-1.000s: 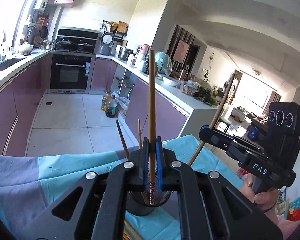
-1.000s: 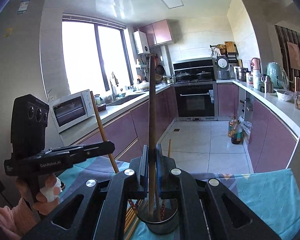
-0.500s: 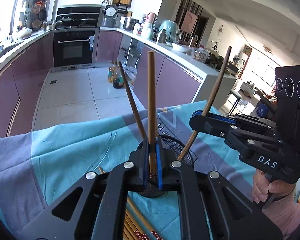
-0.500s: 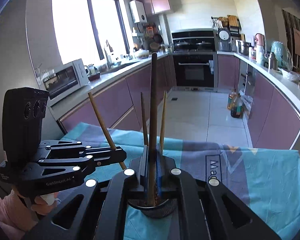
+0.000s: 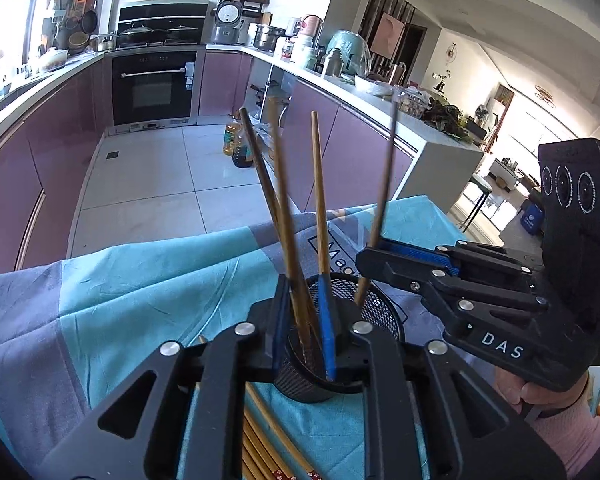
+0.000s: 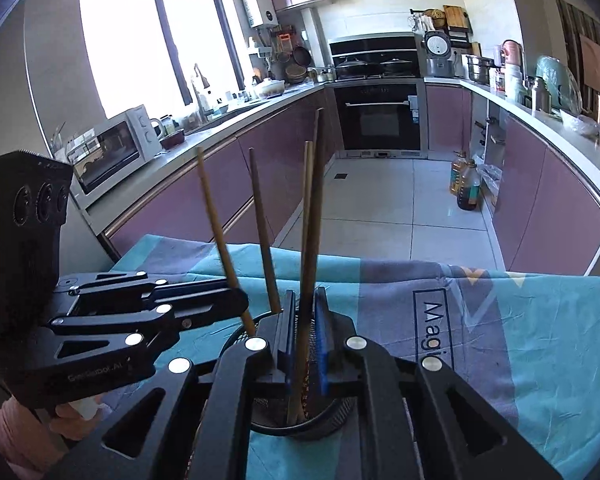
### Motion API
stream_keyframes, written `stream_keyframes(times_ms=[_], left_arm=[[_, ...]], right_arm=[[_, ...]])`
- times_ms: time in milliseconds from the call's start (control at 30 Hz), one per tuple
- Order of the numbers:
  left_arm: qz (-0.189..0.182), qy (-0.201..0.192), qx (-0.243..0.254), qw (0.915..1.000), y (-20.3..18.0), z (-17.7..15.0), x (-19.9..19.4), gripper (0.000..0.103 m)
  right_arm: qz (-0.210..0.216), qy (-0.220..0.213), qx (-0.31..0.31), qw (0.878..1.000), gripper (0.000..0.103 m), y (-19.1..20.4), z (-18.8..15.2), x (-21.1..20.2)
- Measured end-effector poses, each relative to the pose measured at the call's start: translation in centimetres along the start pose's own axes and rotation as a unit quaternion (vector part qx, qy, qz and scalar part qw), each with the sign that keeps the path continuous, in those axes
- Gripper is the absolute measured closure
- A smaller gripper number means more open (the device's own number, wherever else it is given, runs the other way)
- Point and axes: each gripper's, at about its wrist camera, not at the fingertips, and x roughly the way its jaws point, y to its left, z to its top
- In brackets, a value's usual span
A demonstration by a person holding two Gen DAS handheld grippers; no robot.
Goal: Organize utensils
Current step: 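Lower both chopsticks into the mesh cup and open both tools, then move both open tools back to the chopstick pile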
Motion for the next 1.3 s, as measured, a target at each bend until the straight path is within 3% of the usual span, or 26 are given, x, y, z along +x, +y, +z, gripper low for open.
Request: stream_keyframes(times_ms=[300, 567, 967, 1300], left_arm=[[0.012, -0.026, -0.002, 0.9996, 0.9, -2.6, -2.3, 0.068], [0.032, -0.047, 0.018, 0.9982, 1.2, -5.7, -5.2, 0.064], [0.048, -0.022, 0.003, 0.9986, 3.9, -11.2, -7.0, 0.062], [0.054, 0.034, -0.006, 0.9980, 4.7, -15.6, -5.3, 0.062]], right_arm=[[0.000, -0.006, 0.005, 1.000, 0.076, 0.0, -1.5, -0.4], [0.018, -0.022, -0.002, 1.000, 0.069, 0.9, -2.9, -2.4], [0.072, -0.023, -0.025, 0.997, 0.066, 3.6, -5.5, -4.8], [0.083, 0.056, -0.017, 0.995, 0.065, 5.6, -9.8, -1.0]])
